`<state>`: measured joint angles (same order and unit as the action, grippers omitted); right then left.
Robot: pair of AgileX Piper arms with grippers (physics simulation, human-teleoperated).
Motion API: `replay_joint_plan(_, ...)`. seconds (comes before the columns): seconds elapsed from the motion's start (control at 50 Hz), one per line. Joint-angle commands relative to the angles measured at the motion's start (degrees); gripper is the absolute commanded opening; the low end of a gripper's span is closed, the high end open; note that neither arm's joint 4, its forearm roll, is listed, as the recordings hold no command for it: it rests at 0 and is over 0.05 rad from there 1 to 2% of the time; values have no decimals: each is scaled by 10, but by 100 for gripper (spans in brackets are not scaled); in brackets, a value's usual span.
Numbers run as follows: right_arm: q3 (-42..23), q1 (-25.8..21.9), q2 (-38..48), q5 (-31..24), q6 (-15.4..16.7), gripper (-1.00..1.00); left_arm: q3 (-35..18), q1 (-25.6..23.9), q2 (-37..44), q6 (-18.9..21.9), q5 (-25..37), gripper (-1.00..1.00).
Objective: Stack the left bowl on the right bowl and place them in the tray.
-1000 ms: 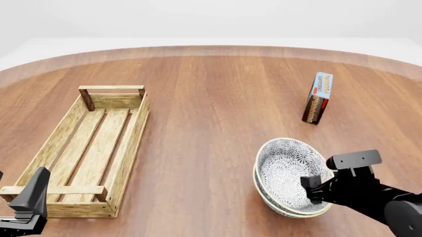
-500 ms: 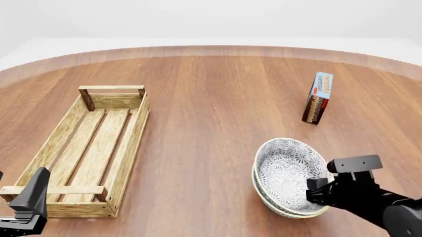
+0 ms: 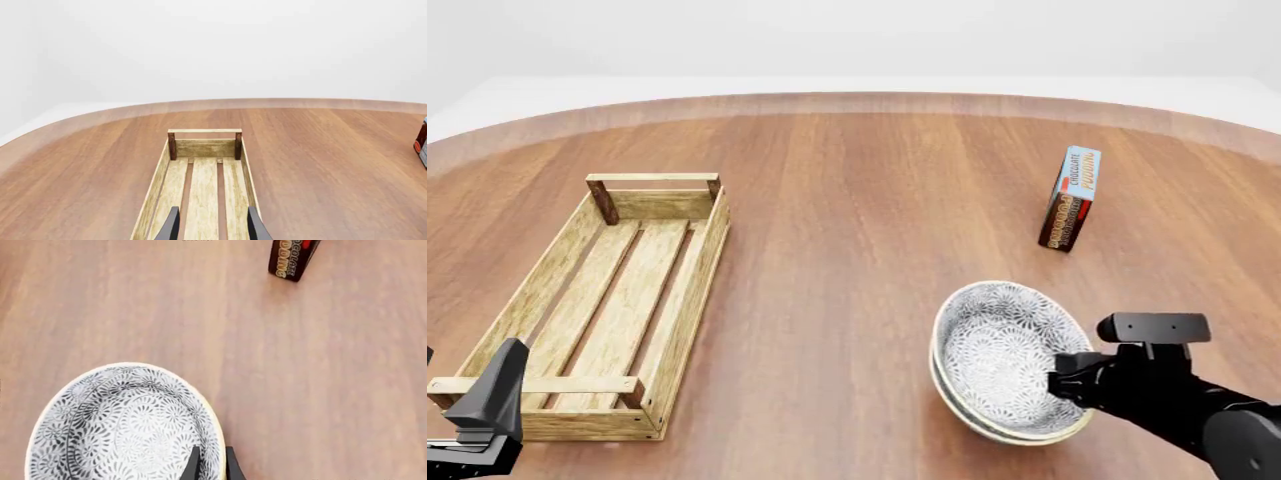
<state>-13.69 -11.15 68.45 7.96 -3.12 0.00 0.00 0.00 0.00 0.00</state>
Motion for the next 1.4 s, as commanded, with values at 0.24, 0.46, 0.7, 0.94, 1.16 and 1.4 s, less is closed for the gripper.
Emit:
replay_joint_plan(0.24,-57,38,-122,-121,4,-100,0,0,0,0,0,100)
replay_joint_plan(0.46,-135,31,-186,-203,-13,-100,0,0,0,0,0,100)
replay_joint_plan(0.7,-259,-3,-178,-270,-19,-100,0,0,0,0,0,100)
replay_joint_plan(0.94,-382,-68,-104,-280,-24,-100,0,0,0,0,0,100)
replay_joint_plan(1.16,-512,-124,-12,-299,-13,-100,0,0,0,0,0,100)
replay_joint_plan(1.4,-567,-156,42,-293,-12,-100,0,0,0,0,0,100)
